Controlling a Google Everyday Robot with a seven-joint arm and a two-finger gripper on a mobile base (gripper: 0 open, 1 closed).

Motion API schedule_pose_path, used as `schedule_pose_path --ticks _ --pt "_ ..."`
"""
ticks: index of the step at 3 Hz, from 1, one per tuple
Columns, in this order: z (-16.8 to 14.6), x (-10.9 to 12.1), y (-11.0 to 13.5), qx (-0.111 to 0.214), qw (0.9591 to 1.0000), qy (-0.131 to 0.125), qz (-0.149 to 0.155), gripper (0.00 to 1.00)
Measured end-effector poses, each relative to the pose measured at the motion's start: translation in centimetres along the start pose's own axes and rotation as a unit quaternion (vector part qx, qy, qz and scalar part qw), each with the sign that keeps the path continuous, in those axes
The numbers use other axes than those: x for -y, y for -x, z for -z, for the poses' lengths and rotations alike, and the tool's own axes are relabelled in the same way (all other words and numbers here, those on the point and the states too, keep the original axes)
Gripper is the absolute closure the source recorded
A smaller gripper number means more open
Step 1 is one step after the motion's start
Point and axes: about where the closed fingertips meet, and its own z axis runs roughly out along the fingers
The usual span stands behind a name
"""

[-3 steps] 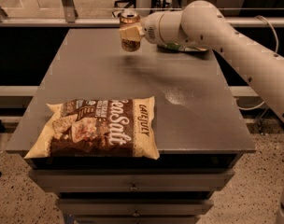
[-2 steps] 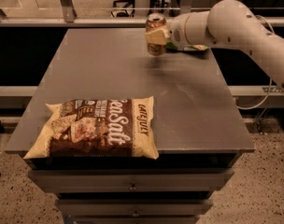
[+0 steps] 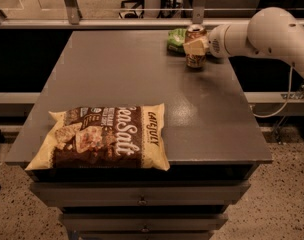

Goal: Move orange can near green rice chip bag

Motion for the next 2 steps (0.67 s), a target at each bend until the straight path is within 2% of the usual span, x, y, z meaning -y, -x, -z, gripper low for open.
schedule_pose_path --ticks 1,2 --pt "1.0 2.3 -1.7 -0.001 0.9997 -0.019 -0.012 0.84" --pt "1.7 3.7 -2.6 0.009 0.9994 -0.031 -0.016 0.61"
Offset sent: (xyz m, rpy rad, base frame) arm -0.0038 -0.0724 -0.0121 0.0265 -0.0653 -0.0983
